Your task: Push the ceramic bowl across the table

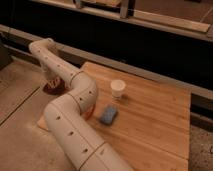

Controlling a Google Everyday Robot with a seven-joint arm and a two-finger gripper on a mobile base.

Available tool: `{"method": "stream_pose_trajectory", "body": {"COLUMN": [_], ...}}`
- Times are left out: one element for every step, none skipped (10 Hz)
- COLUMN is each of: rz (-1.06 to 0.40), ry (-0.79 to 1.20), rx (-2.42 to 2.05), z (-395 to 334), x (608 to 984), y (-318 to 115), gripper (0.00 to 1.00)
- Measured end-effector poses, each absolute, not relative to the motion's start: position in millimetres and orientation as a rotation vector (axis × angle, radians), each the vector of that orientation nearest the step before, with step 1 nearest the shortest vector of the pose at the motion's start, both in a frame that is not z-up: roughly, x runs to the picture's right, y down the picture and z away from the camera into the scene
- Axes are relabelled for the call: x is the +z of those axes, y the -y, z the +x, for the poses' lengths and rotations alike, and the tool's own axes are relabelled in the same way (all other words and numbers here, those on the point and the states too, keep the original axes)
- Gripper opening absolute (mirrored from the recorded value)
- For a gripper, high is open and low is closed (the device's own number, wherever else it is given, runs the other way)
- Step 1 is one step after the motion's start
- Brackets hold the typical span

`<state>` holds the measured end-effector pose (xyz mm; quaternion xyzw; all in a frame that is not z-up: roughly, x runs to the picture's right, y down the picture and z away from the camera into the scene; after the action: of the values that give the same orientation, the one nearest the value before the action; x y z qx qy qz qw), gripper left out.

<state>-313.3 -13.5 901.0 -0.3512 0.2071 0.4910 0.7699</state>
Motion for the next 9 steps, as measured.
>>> {"method": "stream_pose_trajectory", "body": {"rz": [-0.762,-0.762,-0.762,-0.762,-0.763,-0.763,-0.763,-0.763,-0.751], "ry": [-0.449,-0.449,-0.450,-0.449,-0.449,-0.449,-0.449,-0.450,-0.446], "rx": [1.064,1.065,1.066,1.064,1.064,1.064,1.064,1.065,1.050], "z": [-314.3,-313.6,-312.8,-314.1,-314.0,-313.7,-313.8,-313.6,-316.8], "x": [900.8,901.0,901.2,900.8,900.8,900.9,900.8,900.9,899.1], "y": [13.0,13.3,13.5,13.1,13.0,13.1,13.1,13.1,14.8], "gripper": [0.00,0.00,0.00,0.00,0.00,0.00,0.00,0.00,0.00]}}
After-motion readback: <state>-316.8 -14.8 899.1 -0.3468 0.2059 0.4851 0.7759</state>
